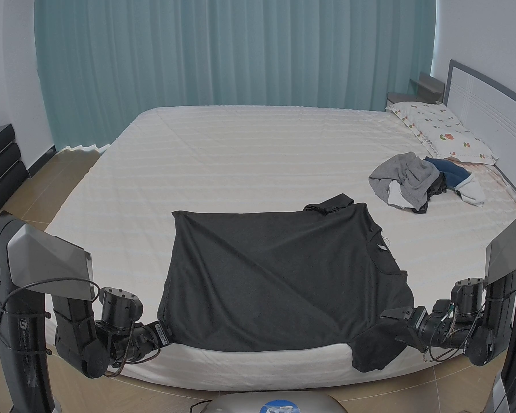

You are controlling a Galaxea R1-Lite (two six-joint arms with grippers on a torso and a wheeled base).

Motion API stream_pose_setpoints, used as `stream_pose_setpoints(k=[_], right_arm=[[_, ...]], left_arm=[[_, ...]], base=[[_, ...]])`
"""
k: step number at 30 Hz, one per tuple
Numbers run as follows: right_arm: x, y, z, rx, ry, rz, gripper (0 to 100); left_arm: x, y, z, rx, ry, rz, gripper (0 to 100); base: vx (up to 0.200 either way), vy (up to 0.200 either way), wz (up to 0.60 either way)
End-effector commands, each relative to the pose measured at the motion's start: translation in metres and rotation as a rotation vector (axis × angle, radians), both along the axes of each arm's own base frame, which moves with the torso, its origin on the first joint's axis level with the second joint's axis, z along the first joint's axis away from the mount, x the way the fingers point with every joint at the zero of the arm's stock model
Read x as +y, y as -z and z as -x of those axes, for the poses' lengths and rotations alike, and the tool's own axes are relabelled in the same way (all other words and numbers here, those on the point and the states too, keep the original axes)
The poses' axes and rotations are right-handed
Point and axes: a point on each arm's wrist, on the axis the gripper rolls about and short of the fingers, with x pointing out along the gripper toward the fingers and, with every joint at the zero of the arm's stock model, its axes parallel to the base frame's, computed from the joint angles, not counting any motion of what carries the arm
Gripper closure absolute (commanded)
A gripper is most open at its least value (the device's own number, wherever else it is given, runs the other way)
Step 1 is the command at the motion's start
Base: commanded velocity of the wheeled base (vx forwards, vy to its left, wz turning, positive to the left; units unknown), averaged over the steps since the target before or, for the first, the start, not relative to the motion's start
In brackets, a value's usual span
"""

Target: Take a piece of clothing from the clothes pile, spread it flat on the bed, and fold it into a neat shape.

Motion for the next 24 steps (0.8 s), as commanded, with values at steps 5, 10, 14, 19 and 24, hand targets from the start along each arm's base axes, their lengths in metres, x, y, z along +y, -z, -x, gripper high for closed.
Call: stream_pose_setpoints(k=[5,10,14,19,24], right_arm=[[0.0,-0.015,0.006,-0.055,0.01,0.016,0],[-0.006,-0.017,0.004,-0.085,0.084,0.106,0],[-0.014,-0.014,0.005,-0.11,0.066,0.201,0],[-0.022,-0.011,0.006,-0.11,0.106,0.299,0],[-0.029,-0.003,0.006,-0.092,0.11,0.385,0]], left_arm=[[0.007,-0.001,0.013,0.039,-0.013,-0.011,100],[0.016,-0.001,0.013,0.045,-0.052,-0.027,100],[0.019,0.002,0.018,0.07,-0.056,-0.039,100],[0.02,0.002,0.024,0.088,-0.035,-0.063,100],[0.022,0.003,0.027,0.093,-0.042,-0.111,100]], base=[[0.0,0.0,0.0],[0.0,0.0,0.0],[0.0,0.0,0.0],[0.0,0.0,0.0],[0.0,0.0,0.0]])
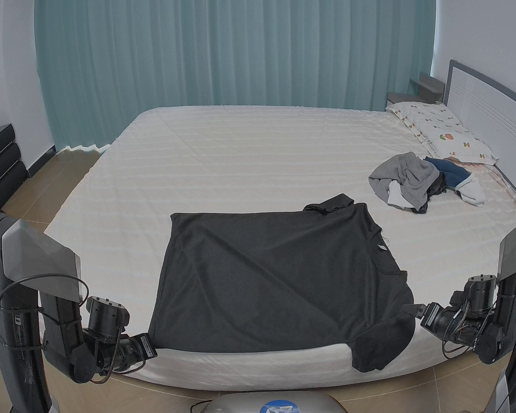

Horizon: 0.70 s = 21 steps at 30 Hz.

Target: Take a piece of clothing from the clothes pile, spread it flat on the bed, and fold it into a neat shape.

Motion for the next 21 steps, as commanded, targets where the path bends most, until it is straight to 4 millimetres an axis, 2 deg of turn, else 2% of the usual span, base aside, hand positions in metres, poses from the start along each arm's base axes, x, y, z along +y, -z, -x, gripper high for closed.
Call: stream_pose_setpoints(k=[1,8,13,15,21], right_arm=[[-0.006,0.012,-0.001,0.035,0.013,0.037,0],[-0.011,0.019,-0.006,0.044,0.042,0.039,0],[-0.009,0.016,-0.024,-0.032,0.026,0.043,0],[-0.007,0.02,-0.038,-0.064,0.017,0.044,0],[-0.006,0.027,-0.055,-0.097,0.013,0.046,0]], left_arm=[[0.001,0.002,0.003,0.014,-0.01,-0.025,100],[0.002,0.002,0.007,0.025,-0.016,-0.042,100],[0.0,0.002,0.004,0.005,-0.018,-0.047,100],[-0.001,0.0,0.002,-0.011,-0.02,-0.035,100],[-0.001,0.001,0.0,-0.021,-0.021,-0.024,100]], base=[[0.0,0.0,0.0],[0.0,0.0,0.0],[0.0,0.0,0.0],[0.0,0.0,0.0],[0.0,0.0,0.0]])
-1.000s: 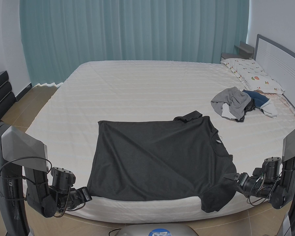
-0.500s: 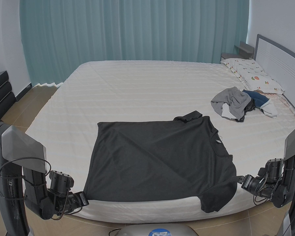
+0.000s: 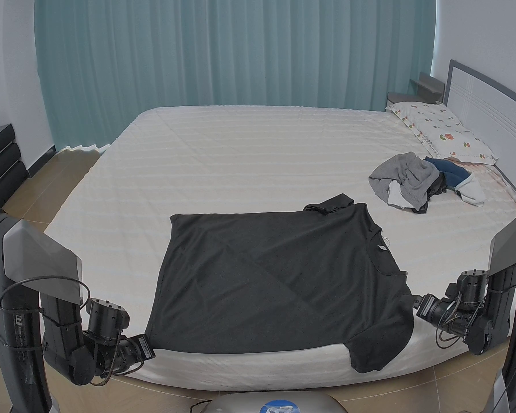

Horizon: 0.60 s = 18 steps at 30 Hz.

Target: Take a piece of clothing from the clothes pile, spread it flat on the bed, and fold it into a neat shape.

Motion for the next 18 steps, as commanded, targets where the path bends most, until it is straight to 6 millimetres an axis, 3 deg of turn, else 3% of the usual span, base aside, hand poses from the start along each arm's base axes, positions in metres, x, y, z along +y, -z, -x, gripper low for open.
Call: stream_pose_setpoints(k=[1,9,10,18], right_arm=[[0.001,0.009,-0.015,-0.023,-0.006,0.001,0],[0.004,0.025,-0.023,0.006,-0.019,0.004,0],[0.004,0.025,-0.024,0.006,-0.018,0.005,100],[-0.001,0.019,-0.046,-0.071,-0.003,0.006,100]], left_arm=[[0.0,0.002,-0.002,-0.001,0.0,0.008,100],[-0.001,0.002,-0.004,-0.01,-0.03,0.036,100],[-0.001,0.002,-0.006,-0.018,-0.032,0.04,100],[-0.001,0.002,-0.006,-0.023,-0.032,0.041,100]], base=[[0.0,0.0,0.0],[0.0,0.0,0.0],[0.0,0.0,0.0],[0.0,0.0,0.0]])
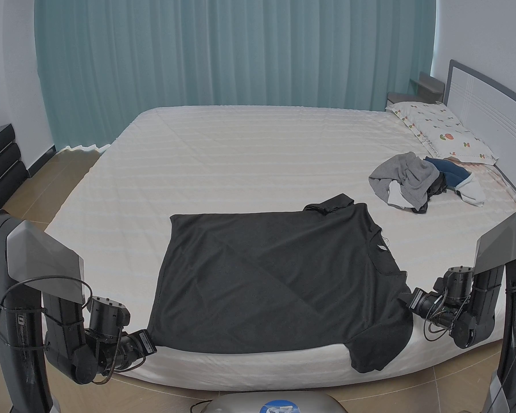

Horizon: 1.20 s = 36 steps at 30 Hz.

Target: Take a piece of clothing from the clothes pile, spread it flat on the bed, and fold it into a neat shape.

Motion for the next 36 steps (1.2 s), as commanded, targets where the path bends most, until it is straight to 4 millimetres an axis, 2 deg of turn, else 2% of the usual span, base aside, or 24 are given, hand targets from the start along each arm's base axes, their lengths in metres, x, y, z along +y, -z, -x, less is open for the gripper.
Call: stream_pose_setpoints(k=[1,6,18,19,22,25,31,34,36], right_arm=[[-0.002,-0.004,-0.015,-0.047,0.007,-0.001,100],[0.002,-0.009,-0.027,-0.095,-0.007,0.002,100],[0.006,0.0,-0.044,-0.129,-0.023,0.0,100],[0.006,0.002,-0.044,-0.126,-0.022,0.001,0],[0.006,0.003,-0.042,-0.121,-0.022,0.002,0],[-0.007,-0.01,-0.034,-0.135,0.005,-0.004,0],[-0.025,-0.028,-0.006,-0.109,-0.026,-0.058,0],[-0.027,-0.027,0.009,-0.076,-0.063,-0.09,0],[-0.028,-0.021,0.028,-0.018,-0.131,-0.095,0]], left_arm=[[0.0,0.001,0.0,0.006,-0.001,-0.001,100],[0.0,0.002,0.0,0.007,0.001,-0.002,100],[0.0,0.002,0.0,0.009,0.001,-0.002,100],[-0.001,0.002,0.0,0.009,0.002,-0.002,100],[-0.001,0.002,0.0,0.009,0.002,-0.002,100],[-0.001,0.003,0.001,0.01,0.001,-0.003,100],[-0.001,0.003,0.001,0.01,0.004,-0.003,100],[-0.001,0.003,0.001,0.01,0.004,-0.003,100],[-0.001,0.003,0.001,0.01,0.004,-0.003,100]], base=[[0.0,0.0,0.0],[0.0,0.0,0.0],[0.0,0.0,0.0],[0.0,0.0,0.0],[0.0,0.0,0.0],[0.0,0.0,0.0],[0.0,0.0,0.0],[0.0,0.0,0.0],[0.0,0.0,0.0]])
